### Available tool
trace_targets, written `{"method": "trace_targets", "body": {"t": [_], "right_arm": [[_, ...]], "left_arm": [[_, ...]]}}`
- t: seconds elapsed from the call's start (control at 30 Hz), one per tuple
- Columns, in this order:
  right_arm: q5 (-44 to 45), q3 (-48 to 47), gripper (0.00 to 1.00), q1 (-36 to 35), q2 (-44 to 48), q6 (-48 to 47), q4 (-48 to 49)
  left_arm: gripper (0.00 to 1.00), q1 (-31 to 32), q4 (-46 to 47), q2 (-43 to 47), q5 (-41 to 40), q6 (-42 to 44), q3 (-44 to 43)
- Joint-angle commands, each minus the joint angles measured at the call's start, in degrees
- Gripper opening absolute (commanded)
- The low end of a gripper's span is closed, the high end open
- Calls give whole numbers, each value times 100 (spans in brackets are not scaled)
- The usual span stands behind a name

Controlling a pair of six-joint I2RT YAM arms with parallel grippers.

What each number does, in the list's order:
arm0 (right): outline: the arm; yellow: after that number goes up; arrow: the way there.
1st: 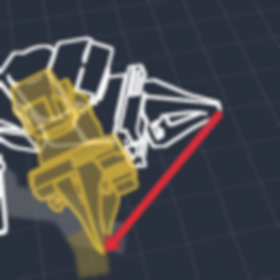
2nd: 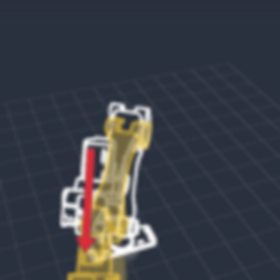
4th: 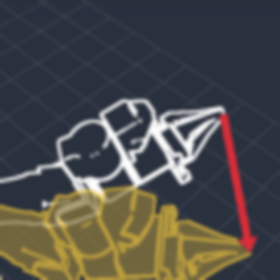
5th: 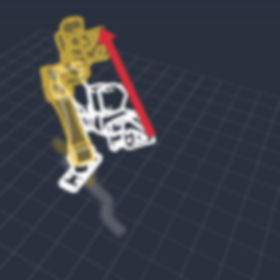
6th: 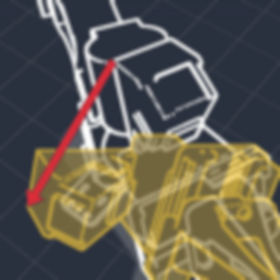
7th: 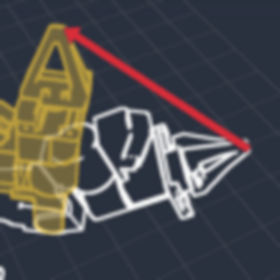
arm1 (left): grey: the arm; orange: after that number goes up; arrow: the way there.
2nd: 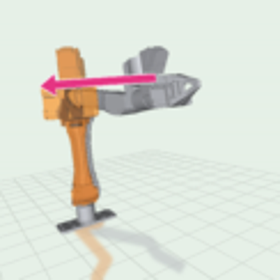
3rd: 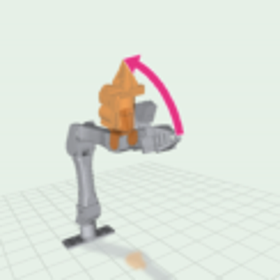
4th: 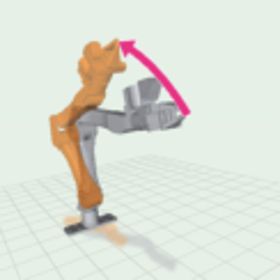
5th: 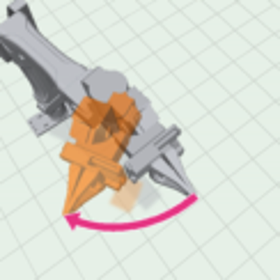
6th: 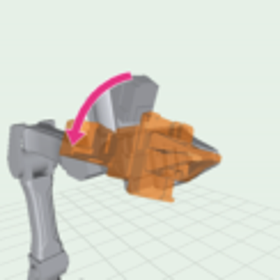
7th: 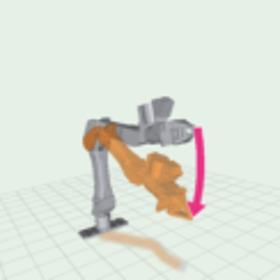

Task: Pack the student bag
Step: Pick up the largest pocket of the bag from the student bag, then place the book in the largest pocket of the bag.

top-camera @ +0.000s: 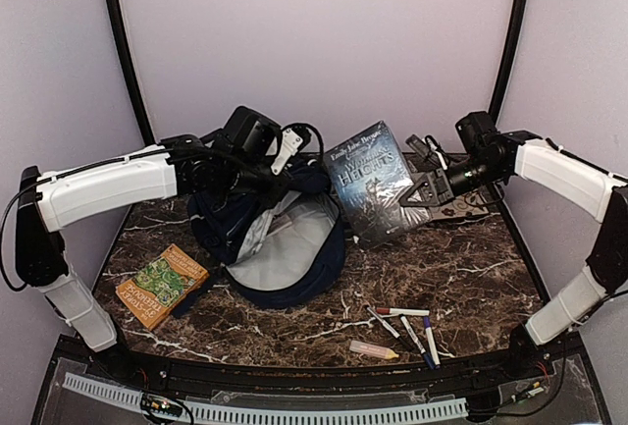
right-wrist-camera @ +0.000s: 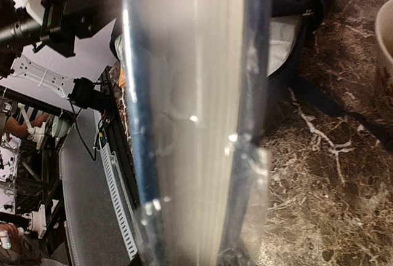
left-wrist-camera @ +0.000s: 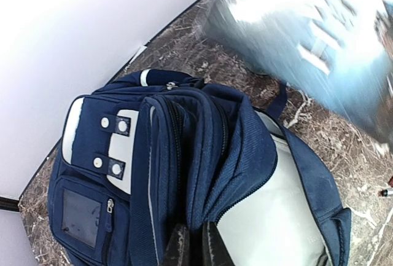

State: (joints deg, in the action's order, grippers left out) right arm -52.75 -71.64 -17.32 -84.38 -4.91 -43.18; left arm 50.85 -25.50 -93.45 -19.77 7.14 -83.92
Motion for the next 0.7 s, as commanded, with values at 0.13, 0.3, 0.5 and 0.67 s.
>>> {"method": "trace_targets", "body": {"t": [0.13,0.3,0.5,0.67], "right_arm": [[-500,-212,0,-518,-92,-884,-621],[-166,-17,0,-723,-204,-548,-582],[-395,-40,0,-1113,-509,-299,-499],[-397,-381,0,-1564,-1019,191,-197]], "left_arm": [[0,-392,859,582,-42,86,119],[0,-443,1048,574,-6,67,137],[0,-453,1343,621,217,-27,163],[0,-453,1468,741,253,22,177]]}}
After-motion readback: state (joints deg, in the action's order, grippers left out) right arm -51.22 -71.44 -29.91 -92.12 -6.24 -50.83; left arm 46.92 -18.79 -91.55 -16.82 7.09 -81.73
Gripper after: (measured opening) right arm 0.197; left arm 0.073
